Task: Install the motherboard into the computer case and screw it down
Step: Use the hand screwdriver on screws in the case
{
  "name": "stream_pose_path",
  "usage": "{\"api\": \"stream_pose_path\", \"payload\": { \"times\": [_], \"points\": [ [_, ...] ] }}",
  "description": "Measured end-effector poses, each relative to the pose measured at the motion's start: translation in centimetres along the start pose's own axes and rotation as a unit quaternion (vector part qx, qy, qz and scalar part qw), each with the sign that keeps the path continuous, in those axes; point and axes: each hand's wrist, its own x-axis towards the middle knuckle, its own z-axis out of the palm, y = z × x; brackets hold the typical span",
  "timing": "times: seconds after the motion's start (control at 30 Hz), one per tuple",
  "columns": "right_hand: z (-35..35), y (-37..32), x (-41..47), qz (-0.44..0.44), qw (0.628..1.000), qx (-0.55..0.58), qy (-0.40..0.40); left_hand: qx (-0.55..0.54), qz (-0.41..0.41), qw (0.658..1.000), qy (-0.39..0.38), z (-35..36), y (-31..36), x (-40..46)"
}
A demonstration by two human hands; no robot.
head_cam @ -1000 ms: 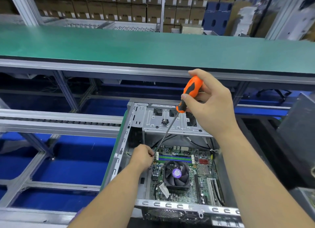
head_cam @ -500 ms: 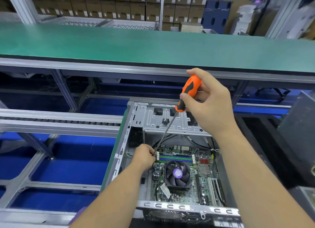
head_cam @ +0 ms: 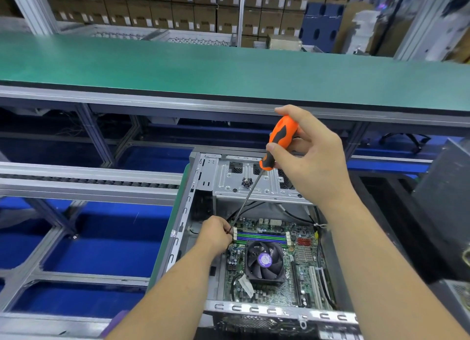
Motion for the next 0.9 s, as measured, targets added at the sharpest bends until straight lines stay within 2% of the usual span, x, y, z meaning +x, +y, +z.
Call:
{"api": "stream_pose_path", "payload": {
  "times": [0.43, 0.6, 0.73, 0.9],
  "points": [
    [0.8, -1.4, -0.8, -0.06, 0.993, 0.032, -0.096, -0.011, -0.017, 1.0, -0.011, -0.2, 0.1, 0.1],
    [1.3, -2.1, -1.2, -0.055, 0.988, 0.046, -0.139, -0.067, -0.049, 0.997, 0.0, -0.3, 0.0, 0.3],
    [1.4, -1.9, -1.3, -0.049, 0.989, 0.047, -0.131, -0.08, -0.066, 0.995, -0.006, -0.4, 0.1, 0.1],
    [0.5, -1.6, -1.0, -0.058, 0.994, 0.056, -0.078, -0.054, -0.068, 0.996, -0.008, -0.4, 0.1, 0.2]
  ]
}}
